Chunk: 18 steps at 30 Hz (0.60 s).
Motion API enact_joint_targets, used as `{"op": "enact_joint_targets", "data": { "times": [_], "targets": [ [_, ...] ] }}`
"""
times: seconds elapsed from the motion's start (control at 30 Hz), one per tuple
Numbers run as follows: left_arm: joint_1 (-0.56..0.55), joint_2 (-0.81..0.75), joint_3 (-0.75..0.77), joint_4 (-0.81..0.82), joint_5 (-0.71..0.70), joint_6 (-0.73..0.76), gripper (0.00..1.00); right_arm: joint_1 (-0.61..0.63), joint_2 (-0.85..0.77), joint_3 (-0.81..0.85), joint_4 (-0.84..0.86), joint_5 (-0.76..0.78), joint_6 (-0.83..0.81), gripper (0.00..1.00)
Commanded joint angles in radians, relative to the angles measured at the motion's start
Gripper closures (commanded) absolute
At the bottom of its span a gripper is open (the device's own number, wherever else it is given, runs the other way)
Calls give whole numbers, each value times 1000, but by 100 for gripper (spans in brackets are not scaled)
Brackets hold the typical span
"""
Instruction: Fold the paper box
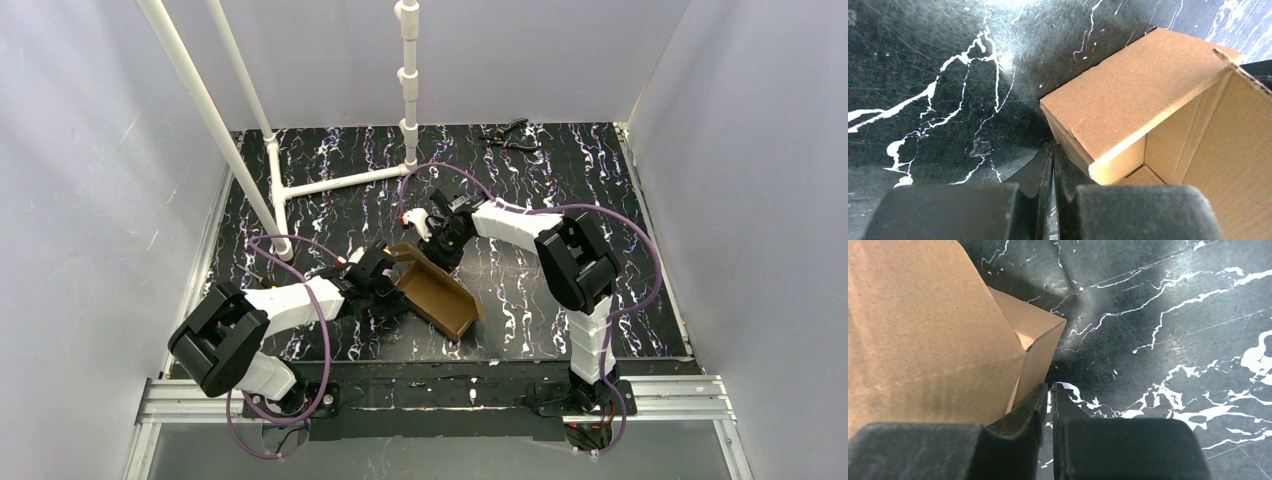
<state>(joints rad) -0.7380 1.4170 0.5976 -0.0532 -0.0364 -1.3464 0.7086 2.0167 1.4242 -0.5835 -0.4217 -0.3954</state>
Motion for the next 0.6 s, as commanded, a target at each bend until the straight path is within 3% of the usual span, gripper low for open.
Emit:
{"op": "enact_joint_targets", "data": {
  "times": [0.0, 0.13, 0.3, 0.57],
  "targets": [
    [12, -8, 40, 20, -17, 32, 100, 6, -28, 32, -22, 23, 30, 81],
    [12, -64, 14, -15, -22, 53, 100, -71, -43, 108, -67, 76, 20, 75],
    [11, -184, -29, -112, -46, 93, 97, -152, -146, 151, -125, 75, -33, 59],
    [12, -394, -67, -305, -103, 293, 73, -175, -373, 102, -211, -34, -110, 35]
  ]
}}
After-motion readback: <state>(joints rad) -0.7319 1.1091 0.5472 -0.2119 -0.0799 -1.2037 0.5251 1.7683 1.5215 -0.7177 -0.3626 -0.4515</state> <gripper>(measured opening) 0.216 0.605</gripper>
